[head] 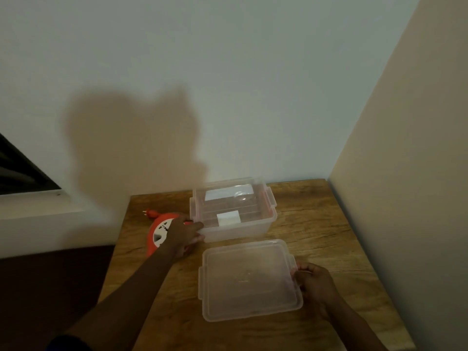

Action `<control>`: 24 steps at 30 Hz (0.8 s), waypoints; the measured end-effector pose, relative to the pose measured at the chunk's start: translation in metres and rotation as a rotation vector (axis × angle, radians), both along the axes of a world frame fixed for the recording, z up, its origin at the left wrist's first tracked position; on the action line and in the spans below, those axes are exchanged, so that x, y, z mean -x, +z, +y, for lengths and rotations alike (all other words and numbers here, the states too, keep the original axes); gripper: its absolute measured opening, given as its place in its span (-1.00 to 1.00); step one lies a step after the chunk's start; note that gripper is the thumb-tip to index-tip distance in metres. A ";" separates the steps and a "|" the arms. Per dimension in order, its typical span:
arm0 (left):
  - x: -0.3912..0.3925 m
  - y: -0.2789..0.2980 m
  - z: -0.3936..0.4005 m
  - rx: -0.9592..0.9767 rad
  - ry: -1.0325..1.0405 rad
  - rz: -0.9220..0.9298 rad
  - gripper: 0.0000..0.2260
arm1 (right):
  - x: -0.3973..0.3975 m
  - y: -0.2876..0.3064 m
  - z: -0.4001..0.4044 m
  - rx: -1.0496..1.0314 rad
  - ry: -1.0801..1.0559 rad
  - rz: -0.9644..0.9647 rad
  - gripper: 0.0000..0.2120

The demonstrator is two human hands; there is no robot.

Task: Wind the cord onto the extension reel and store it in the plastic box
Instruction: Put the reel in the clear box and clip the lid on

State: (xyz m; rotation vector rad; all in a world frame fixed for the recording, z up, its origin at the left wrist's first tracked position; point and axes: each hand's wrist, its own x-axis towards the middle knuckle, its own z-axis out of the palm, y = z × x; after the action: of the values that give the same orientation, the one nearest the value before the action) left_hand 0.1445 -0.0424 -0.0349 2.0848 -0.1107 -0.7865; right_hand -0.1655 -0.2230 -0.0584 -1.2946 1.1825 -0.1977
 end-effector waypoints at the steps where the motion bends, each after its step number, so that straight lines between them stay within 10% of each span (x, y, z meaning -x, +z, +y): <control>1: 0.002 0.002 0.000 0.065 -0.070 0.037 -0.65 | 0.000 -0.001 0.002 0.004 0.004 0.007 -0.80; 19: 0.011 -0.001 0.011 0.334 0.014 0.219 -0.60 | -0.008 -0.014 0.013 0.396 0.042 0.227 -0.82; 24: 0.024 0.029 0.016 0.156 -0.022 -0.267 -0.63 | -0.003 -0.016 0.011 0.424 0.085 0.268 -0.83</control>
State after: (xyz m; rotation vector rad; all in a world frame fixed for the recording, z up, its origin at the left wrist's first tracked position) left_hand 0.1202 -0.0266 -0.0063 2.0324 -0.3305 -0.4922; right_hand -0.1621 -0.2123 -0.0741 -1.7824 1.3537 -0.2252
